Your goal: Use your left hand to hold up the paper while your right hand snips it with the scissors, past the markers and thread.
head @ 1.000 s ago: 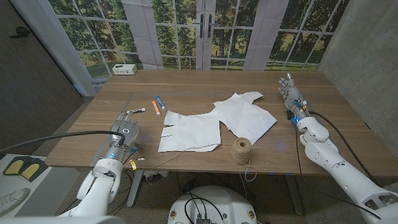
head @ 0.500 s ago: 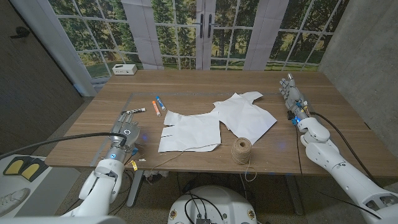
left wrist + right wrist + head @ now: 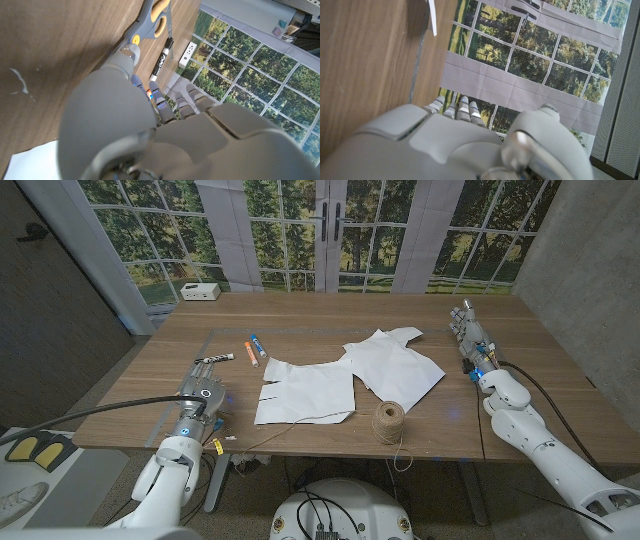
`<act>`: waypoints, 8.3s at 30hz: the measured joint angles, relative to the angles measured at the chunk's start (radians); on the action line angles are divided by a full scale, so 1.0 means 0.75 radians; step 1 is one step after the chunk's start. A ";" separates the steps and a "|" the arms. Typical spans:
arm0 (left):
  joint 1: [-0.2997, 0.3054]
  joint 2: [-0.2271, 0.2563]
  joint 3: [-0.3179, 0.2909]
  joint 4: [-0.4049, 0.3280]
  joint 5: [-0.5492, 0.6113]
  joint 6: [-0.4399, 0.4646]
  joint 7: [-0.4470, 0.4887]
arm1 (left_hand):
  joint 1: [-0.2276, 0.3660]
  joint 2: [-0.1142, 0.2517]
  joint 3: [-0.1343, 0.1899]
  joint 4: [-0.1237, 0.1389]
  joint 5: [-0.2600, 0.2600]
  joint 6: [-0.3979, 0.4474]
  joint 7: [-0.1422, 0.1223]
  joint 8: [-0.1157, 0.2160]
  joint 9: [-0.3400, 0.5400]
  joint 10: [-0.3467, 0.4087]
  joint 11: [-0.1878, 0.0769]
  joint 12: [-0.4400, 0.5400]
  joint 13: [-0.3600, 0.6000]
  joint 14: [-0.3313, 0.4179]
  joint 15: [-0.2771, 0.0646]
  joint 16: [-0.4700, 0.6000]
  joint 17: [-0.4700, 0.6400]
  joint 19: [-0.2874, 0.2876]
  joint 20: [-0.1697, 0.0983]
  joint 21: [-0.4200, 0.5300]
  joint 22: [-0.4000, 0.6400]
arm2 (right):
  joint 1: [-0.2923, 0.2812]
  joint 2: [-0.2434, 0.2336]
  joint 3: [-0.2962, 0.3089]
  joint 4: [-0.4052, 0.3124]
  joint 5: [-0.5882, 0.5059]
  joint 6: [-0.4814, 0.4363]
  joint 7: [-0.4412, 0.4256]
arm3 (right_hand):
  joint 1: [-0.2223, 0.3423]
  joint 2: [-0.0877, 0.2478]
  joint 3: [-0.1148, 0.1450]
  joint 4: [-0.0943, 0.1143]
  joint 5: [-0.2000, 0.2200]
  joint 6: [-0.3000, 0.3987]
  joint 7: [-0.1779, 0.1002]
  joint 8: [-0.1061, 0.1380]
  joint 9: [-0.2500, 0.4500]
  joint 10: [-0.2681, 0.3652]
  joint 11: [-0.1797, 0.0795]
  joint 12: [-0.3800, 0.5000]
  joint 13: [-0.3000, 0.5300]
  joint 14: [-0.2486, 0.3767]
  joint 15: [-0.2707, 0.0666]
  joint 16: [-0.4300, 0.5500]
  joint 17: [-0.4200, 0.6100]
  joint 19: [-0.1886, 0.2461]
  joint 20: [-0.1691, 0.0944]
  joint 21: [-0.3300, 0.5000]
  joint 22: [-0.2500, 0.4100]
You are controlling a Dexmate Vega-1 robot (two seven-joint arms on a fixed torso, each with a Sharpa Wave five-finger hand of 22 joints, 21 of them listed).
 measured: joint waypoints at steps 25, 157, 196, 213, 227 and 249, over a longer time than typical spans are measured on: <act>-0.025 -0.075 0.006 0.045 0.087 -0.028 -0.075 | 0.050 -0.016 0.011 0.011 -0.128 -0.237 0.004 -0.056 0.021 -0.077 0.019 -0.011 0.008 -0.029 0.004 -0.005 0.000 -0.031 0.002 -0.005 0.000 | 0.007 0.021 0.010 0.034 0.027 0.012 0.020 | -0.011 0.011 -0.006 0.006 0.000 0.000 0.000 -0.005 0.000 0.000 0.000 0.000 0.000 0.000 0.000 0.000 0.000 0.000 0.000 -0.015 0.000; -0.117 -0.367 0.075 0.397 0.533 0.068 -0.099 | 0.135 0.075 0.048 0.037 -0.308 -0.031 0.083 0.146 0.150 -0.124 0.055 0.017 0.052 -0.019 0.002 0.006 0.004 -0.200 0.005 0.010 0.006 | -0.095 0.019 0.123 0.009 0.164 0.020 0.068 | -0.021 0.021 -0.005 0.006 -0.005 -0.007 -0.007 -0.005 0.000 -0.010 -0.010 0.000 0.000 0.007 -0.007 0.000 0.000 0.024 0.005 -0.065 0.007; -0.201 -0.454 0.175 0.617 0.433 0.243 0.158 | 0.163 0.047 0.042 0.020 -0.308 -0.025 0.117 0.215 0.199 -0.069 0.035 0.036 0.057 0.060 0.002 0.006 0.003 -0.195 0.019 0.016 0.006 | -0.106 0.023 0.151 0.011 0.200 0.016 0.095 | -0.026 0.026 -0.005 0.006 -0.005 -0.010 -0.020 -0.005 0.000 -0.009 -0.019 0.000 0.000 0.007 -0.007 0.000 -0.003 0.031 -0.002 -0.075 0.006; -0.237 -0.437 0.233 0.652 0.406 0.296 0.162 | 0.196 0.045 0.048 0.026 -0.301 -0.009 0.129 0.243 0.204 -0.071 0.038 0.036 0.064 0.074 0.002 0.006 0.006 -0.205 0.019 0.013 0.006 | -0.103 0.027 0.158 0.013 0.208 0.013 0.101 | -0.026 0.026 -0.005 0.006 -0.005 -0.010 -0.020 -0.005 0.000 -0.009 -0.019 0.000 -0.003 0.007 -0.007 0.000 -0.003 0.038 0.005 -0.086 0.006; -0.245 -0.439 0.239 0.634 0.417 0.296 0.094 | 0.237 0.068 0.069 0.016 -0.308 0.034 0.172 0.263 0.181 -0.035 0.035 0.044 0.064 0.074 0.002 0.006 0.006 -0.250 0.002 0.005 0.012 | -0.129 0.012 0.164 -0.034 0.205 0.006 0.078 | -0.026 0.026 -0.005 0.006 -0.011 -0.010 -0.019 -0.005 0.000 -0.009 -0.019 0.000 -0.003 0.000 -0.014 0.000 -0.003 0.038 0.005 -0.086 0.006; -0.259 -0.437 0.262 0.617 0.307 0.326 0.163 | 0.204 -0.006 0.040 0.045 -0.306 0.060 0.198 0.302 0.178 -0.014 0.034 0.049 0.060 0.105 -0.001 0.006 0.006 -0.218 0.010 0.016 0.009 | -0.152 0.003 0.171 -0.072 0.200 -0.003 0.056 | -0.026 0.026 -0.005 0.006 -0.011 -0.009 -0.019 -0.005 0.000 -0.009 -0.019 0.000 -0.002 0.000 -0.014 0.000 -0.003 0.038 0.005 -0.086 0.006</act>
